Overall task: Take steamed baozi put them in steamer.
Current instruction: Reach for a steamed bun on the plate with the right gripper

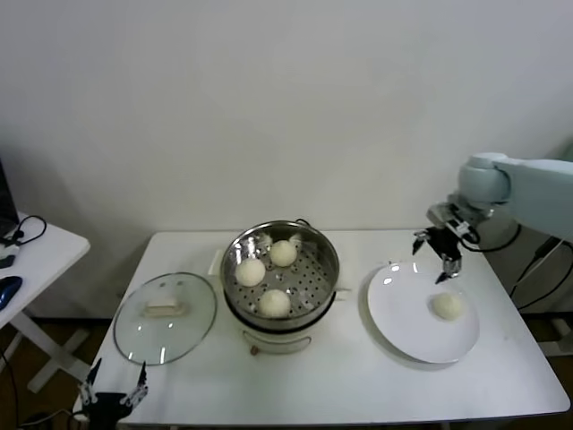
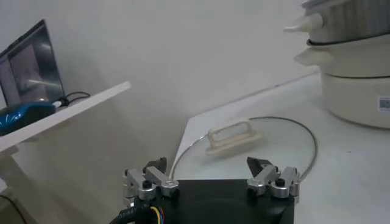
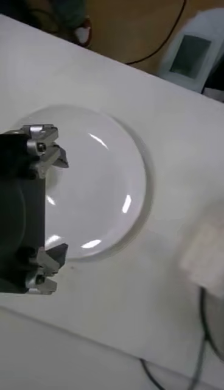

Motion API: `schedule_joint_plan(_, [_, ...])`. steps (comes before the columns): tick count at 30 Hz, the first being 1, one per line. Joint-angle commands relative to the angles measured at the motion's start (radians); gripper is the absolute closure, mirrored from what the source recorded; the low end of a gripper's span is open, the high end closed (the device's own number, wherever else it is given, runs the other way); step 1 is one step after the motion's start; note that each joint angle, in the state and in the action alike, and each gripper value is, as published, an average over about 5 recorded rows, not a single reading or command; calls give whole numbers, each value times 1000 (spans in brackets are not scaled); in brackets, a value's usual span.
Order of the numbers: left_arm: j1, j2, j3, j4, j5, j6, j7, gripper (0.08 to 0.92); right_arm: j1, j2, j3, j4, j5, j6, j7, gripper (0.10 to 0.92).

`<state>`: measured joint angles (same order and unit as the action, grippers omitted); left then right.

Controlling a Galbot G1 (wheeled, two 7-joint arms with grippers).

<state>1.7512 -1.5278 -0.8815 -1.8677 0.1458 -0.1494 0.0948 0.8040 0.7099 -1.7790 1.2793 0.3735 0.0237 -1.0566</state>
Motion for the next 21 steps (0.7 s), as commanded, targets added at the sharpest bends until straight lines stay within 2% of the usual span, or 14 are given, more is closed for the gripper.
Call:
schedule_joint_plan(1, [6, -1, -4, 1, 1, -6, 1, 177, -292, -98, 195, -167, -148, -33, 12, 203])
schedule_joint_plan(11, [12, -9, -13, 11, 12, -10, 0, 177, -433, -70, 314, -259, -231, -31, 35, 203])
schedule_joint_plan(21, [12, -8, -16, 20, 22, -13, -1, 177, -536, -57, 411, -286, -264, -35, 57, 203])
